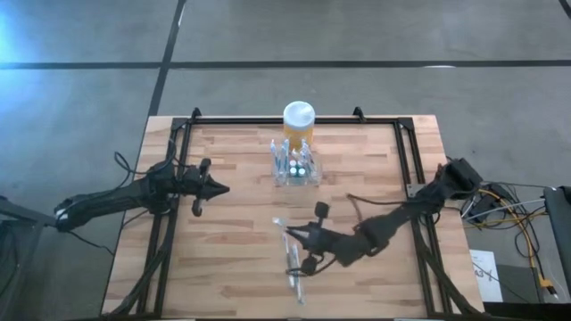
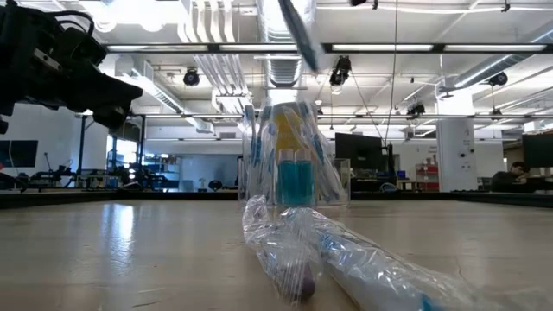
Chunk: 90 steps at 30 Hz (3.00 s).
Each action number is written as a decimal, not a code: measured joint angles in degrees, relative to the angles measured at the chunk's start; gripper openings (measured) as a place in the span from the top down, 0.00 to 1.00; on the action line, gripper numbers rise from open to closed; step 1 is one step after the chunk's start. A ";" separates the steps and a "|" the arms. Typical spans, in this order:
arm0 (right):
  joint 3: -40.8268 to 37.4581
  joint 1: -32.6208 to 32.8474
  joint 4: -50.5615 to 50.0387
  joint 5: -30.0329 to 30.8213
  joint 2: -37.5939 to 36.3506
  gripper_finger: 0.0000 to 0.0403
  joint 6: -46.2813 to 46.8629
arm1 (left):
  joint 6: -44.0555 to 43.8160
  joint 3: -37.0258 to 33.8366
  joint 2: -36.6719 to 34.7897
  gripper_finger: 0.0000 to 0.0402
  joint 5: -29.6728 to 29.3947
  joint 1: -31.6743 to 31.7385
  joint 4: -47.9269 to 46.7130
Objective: Pick & Place toothbrushing station
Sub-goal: Put the blue toothbrush into the transparent organizer
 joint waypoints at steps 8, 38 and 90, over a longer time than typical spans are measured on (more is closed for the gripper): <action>-16.60 -8.66 37.70 -16.09 -0.07 0.96 -9.24 | 1.52 0.00 0.63 0.79 0.28 -3.12 5.40; -15.73 -13.96 46.01 -25.61 2.87 0.95 -18.83 | 0.08 13.18 28.69 0.45 -9.30 -12.70 23.58; -15.67 -14.09 48.58 -23.63 2.87 0.95 -17.52 | 9.97 35.69 64.31 0.94 -9.61 -23.05 34.27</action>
